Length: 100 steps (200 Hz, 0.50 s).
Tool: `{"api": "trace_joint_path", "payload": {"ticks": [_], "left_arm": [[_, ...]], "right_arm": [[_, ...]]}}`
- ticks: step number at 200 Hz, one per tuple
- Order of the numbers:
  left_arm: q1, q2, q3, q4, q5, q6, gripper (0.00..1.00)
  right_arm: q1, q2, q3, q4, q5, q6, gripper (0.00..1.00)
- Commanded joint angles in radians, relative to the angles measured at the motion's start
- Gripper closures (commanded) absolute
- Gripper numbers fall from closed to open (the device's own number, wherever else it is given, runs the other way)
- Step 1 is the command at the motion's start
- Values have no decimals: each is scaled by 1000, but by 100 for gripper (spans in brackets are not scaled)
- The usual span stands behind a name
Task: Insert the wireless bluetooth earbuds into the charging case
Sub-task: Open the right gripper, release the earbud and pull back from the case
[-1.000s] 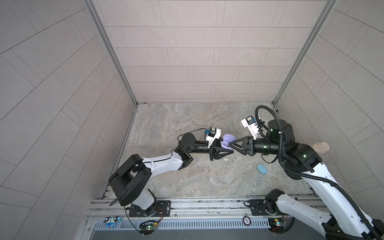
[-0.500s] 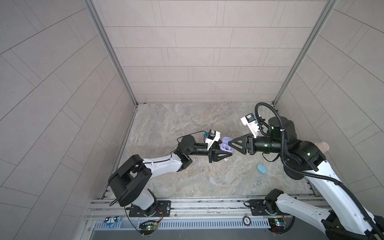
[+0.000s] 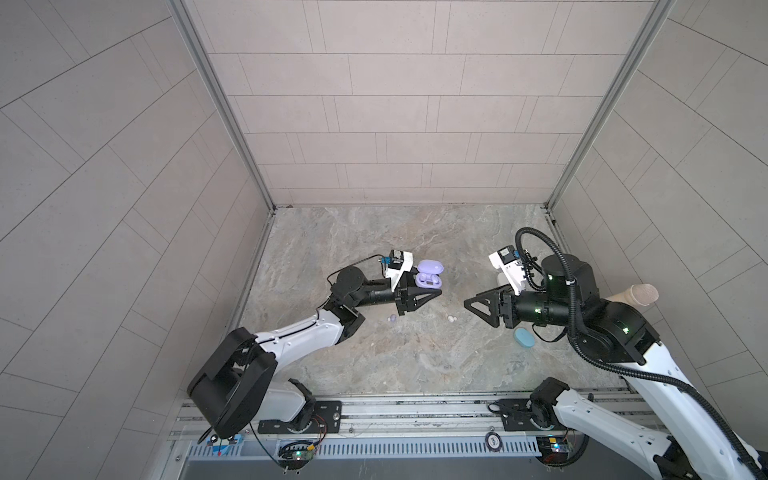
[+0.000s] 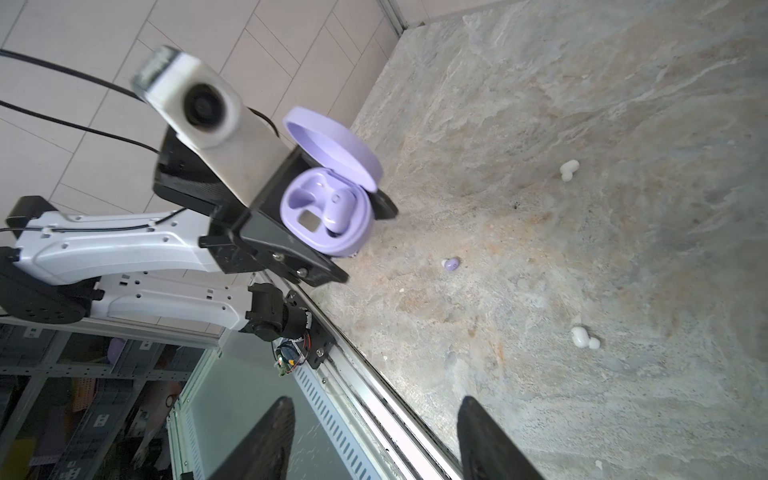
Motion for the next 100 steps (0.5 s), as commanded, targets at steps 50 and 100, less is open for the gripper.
{"api": "trace_joint_path", "payload": {"ticks": [50,100], "left_arm": [[185,-140,21,-217,-29,72,92],[289,-127,52,-252,-30,64,92]], "right_arm": [[203,132,-275,278,230,29,34],[290,420,-274,397,324,-2,34]]}}
